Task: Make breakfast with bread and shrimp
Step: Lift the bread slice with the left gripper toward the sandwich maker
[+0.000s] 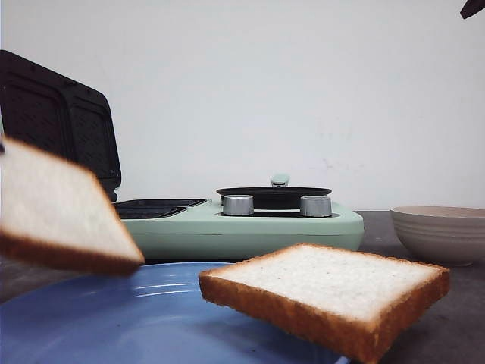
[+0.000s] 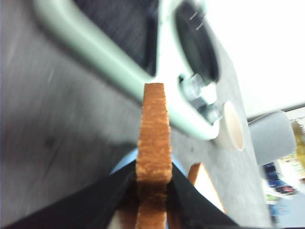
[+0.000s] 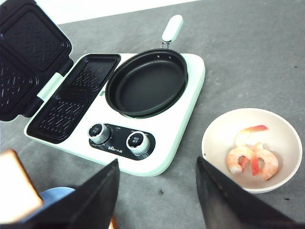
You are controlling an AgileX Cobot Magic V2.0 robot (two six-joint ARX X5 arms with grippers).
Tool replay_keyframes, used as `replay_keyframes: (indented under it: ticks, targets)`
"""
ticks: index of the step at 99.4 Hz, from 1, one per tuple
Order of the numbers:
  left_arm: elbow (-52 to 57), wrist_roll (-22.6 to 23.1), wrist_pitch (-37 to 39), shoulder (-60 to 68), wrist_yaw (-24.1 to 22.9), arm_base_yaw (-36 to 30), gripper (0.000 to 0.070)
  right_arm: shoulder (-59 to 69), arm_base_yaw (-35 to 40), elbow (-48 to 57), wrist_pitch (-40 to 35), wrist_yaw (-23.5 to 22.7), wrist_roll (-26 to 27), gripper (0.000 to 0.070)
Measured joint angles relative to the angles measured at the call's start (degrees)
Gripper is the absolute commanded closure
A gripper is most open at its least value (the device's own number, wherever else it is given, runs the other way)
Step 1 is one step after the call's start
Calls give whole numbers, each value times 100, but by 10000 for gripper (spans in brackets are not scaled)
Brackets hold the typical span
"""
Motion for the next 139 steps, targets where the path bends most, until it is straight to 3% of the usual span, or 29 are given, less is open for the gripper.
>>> replay_keyframes:
  ticks: [16,36,59,84,106,139]
  targets:
    - [669,1086,42,638,-195,0,693,0,0,0,0,0,0,392]
    - [1893,2900,382,2098,-699,-13,693,0,0,0,0,-48,4,392]
    - [3185,5049,1246,4190,-1661,-42,693,0,0,0,-72,-162,9,392]
    - [4251,6841,1716,6245,-2304,-42,693,0,0,0,-278,-164,7,392]
    - [4913,7897,2050,7495,-2763,2,693,0,0,0,-306,-162,-17,392]
    - [5582,8846,2347,8502,-2900,216,693,0,0,0,-413,-157,-90,392]
